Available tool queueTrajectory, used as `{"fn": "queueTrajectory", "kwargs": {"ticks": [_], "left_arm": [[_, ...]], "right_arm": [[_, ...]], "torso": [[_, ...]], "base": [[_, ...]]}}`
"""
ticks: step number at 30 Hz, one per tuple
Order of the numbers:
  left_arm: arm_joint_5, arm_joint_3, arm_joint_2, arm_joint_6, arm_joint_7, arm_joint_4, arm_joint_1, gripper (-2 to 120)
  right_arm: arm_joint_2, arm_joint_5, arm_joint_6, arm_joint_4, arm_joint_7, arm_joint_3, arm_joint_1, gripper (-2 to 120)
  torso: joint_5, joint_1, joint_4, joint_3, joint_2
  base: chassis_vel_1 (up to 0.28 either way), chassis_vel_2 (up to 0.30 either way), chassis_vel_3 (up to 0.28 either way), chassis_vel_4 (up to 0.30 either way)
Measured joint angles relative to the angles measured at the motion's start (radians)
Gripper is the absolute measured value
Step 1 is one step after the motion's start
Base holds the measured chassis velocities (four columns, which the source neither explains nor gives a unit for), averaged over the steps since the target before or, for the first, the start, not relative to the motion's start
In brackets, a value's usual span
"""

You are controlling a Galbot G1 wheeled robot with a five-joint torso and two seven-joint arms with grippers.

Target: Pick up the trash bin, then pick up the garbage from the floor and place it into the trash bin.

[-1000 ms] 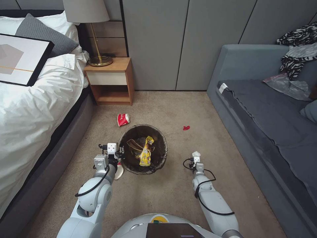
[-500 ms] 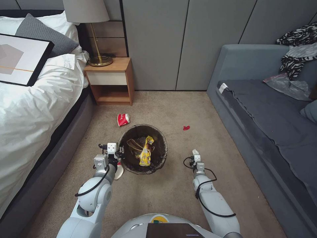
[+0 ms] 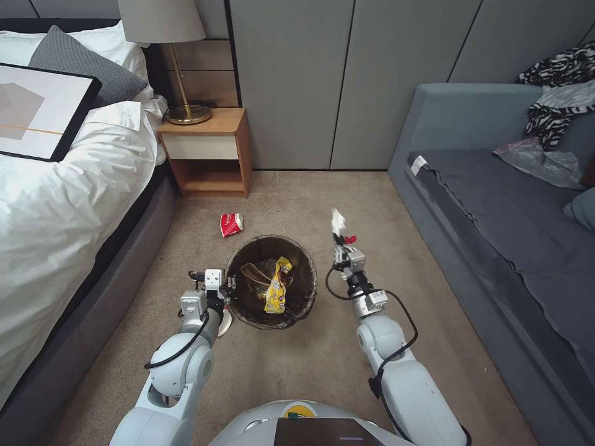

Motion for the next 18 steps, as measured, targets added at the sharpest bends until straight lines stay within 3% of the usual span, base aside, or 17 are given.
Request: {"fn": "queueTrajectory", "kwargs": {"ticks": [7, 18], "left_arm": [[0.007, 0.007, -0.002, -0.001, 0.001, 0.007, 0.002, 3], [0.008, 0.013, -0.002, -0.001, 0.001, 0.007, -0.001, 3]], "right_arm": [[-0.017, 0.047, 0.031, 0.123, -0.114, -0.047, -0.036, 0], [-0.032, 0.059, 0.023, 0.199, -0.162, -0.098, -0.055, 0]], "torso": [[0.0001, 0.0, -0.0001, 0.0, 0.0], [0.0, 0.0, -0.0001, 0.0, 0.0]], "base": [[0.0, 0.0, 0.0, 0.0], [0.0, 0.0, 0.0, 0.0]]}}
